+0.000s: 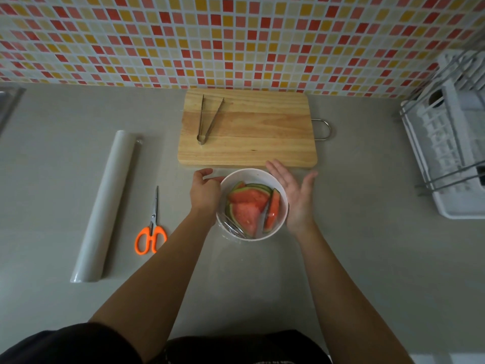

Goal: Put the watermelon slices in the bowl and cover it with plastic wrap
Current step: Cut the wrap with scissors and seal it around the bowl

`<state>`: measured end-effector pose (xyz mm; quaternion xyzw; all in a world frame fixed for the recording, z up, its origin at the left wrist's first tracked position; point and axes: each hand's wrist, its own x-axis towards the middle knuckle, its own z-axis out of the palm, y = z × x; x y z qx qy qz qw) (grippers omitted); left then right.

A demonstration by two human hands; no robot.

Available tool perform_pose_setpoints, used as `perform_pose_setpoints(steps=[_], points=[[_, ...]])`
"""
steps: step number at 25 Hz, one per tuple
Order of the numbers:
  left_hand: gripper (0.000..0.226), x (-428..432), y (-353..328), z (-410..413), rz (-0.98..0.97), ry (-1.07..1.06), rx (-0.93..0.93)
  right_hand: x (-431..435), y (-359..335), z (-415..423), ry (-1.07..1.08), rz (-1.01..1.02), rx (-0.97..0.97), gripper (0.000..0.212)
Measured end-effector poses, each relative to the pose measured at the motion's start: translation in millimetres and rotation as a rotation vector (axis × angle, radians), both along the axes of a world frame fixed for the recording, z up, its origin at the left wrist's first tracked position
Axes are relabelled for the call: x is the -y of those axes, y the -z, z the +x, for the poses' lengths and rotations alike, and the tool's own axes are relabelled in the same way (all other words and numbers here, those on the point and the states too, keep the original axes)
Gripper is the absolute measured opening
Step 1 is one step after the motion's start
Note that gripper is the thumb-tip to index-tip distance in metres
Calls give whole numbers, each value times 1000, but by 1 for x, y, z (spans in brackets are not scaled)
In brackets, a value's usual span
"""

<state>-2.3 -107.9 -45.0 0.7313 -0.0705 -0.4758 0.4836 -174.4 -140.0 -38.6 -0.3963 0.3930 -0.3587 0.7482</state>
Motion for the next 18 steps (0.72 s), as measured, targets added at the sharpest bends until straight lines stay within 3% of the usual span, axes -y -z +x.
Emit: perform_pose_setpoints(steps=[4, 6, 7, 9, 11, 13, 15, 18], points=[[29, -2, -1, 3, 22, 86, -10, 9, 12, 3, 3, 55, -147, 70], [18, -2, -6, 14, 58, 313, 198, 18, 11, 2, -31, -79, -347, 50], [29, -4, -9, 21, 56, 395, 346, 22, 11, 0, -45, -136, -421, 42], [47, -13, -14, 34, -29, 332, 524, 28, 7, -7, -102, -206, -478, 32], [51, -31, -13, 40, -19, 156, 437, 24, -2, -11, -167, -226, -510, 29], [59, -59, -7, 33, 145, 110, 210, 11, -5, -13, -126, -184, -524, 30], [63, -82, -5, 17, 227, 125, -43, -8, -2, -15, 5, -114, -530, 30], [62, -78, -8, 6, 87, 62, -296, -54, 1, -17, 311, 70, -400, 32]])
